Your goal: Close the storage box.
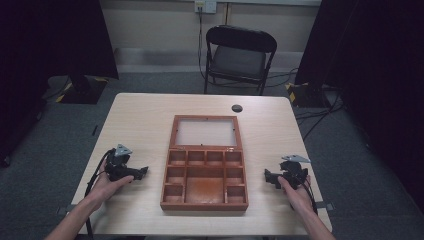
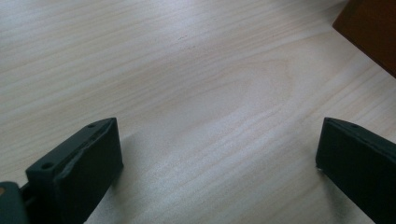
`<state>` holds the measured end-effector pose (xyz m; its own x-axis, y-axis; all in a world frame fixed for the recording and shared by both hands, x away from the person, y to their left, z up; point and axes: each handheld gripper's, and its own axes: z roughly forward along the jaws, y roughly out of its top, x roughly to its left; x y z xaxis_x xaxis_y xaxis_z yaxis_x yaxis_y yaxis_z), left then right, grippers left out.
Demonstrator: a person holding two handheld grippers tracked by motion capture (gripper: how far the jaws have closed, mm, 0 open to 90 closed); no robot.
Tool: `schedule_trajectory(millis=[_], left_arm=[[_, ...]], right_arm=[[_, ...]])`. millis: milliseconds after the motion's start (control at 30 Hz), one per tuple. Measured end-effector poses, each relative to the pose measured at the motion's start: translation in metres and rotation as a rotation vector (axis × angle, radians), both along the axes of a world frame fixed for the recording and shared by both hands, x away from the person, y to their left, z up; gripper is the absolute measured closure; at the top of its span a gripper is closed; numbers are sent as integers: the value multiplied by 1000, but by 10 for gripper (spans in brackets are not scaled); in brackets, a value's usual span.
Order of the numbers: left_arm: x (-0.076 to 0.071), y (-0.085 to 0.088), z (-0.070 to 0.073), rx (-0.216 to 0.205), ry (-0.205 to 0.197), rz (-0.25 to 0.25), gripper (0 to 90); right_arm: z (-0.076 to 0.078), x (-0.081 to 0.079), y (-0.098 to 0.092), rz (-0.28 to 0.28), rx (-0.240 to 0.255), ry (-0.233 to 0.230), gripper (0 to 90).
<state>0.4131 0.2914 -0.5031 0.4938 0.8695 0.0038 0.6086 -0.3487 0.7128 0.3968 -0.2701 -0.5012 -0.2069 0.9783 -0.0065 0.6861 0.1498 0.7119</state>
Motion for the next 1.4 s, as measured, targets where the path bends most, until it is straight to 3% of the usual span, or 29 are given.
schedule_trajectory(millis=[200,233,267,333,400,500,533,600,800,867,1067,1200,1267,1333,1400], left_arm=[[0,-1,0,-1,3,10,0],[0,-2,0,-6,8,16,0],[0,-2,1,-10,14,26,0],[0,-3,2,-8,20,29,4],[0,-3,3,4,30,30,10],[0,0,5,8,27,41,89],[-1,1,6,3,24,54,117],[-1,1,7,-6,28,71,161],[-1,1,10,-25,50,63,166],[-1,-2,12,-41,46,46,168],[-2,-19,26,-37,-11,2,179],[3,-27,36,-80,-27,-25,192],[8,-30,40,-83,-29,-39,191],[10,-32,44,-97,-59,-25,198],[15,-34,46,-90,-44,-29,203]], right_arm=[[2,0,-1,13,-6,19,0],[3,0,-2,13,-2,23,30],[4,-1,-4,-2,-2,12,119],[6,-1,-6,-10,3,0,171],[7,-1,-6,-6,8,2,134],[12,-2,-6,7,30,-15,149],[17,-1,-5,18,76,-23,158],[23,0,-2,18,93,-45,157],[32,3,7,69,95,-81,156],[34,6,11,88,114,-89,159],[44,18,37,166,112,-97,169],[49,27,50,175,117,-104,160],[51,32,54,179,120,-102,165],[54,37,58,185,126,-112,181],[56,42,61,197,130,-105,169]])
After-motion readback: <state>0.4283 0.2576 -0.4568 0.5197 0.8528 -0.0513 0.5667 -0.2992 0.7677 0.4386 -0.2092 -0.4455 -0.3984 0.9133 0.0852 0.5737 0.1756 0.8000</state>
